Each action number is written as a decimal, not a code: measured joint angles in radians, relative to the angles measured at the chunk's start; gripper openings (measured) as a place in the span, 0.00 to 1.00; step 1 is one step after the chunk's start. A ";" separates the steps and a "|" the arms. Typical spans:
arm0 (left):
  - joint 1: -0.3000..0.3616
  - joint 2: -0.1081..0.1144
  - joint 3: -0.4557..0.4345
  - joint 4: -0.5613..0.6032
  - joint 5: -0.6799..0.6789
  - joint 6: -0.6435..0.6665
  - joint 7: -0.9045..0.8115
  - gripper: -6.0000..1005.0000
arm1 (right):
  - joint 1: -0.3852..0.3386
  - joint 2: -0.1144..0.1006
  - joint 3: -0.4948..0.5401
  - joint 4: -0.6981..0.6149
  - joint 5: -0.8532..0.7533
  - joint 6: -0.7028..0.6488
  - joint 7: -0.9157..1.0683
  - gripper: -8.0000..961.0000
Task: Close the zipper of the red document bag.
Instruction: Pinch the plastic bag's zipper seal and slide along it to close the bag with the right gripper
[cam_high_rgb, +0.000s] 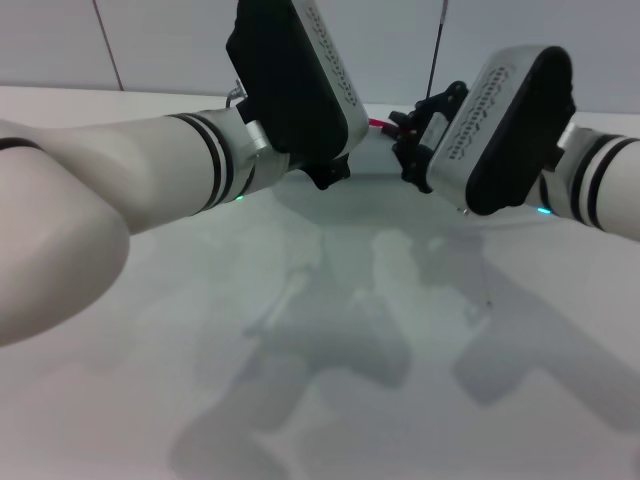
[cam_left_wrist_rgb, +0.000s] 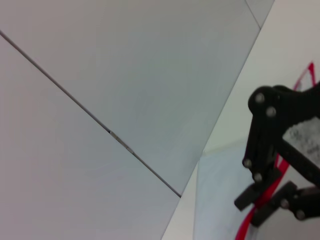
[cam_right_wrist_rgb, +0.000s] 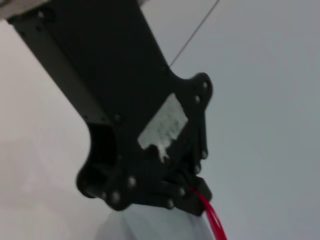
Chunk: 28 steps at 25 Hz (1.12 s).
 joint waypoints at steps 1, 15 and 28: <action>0.001 0.000 0.000 0.000 0.000 0.000 0.000 0.07 | -0.002 0.000 0.004 0.001 0.000 0.001 0.001 0.10; 0.040 0.001 -0.032 0.032 0.000 0.000 0.031 0.08 | -0.013 0.000 0.081 0.043 -0.007 0.004 -0.004 0.08; 0.110 0.001 -0.072 0.074 0.000 -0.007 0.056 0.09 | -0.022 -0.002 0.217 0.143 -0.051 0.030 -0.011 0.10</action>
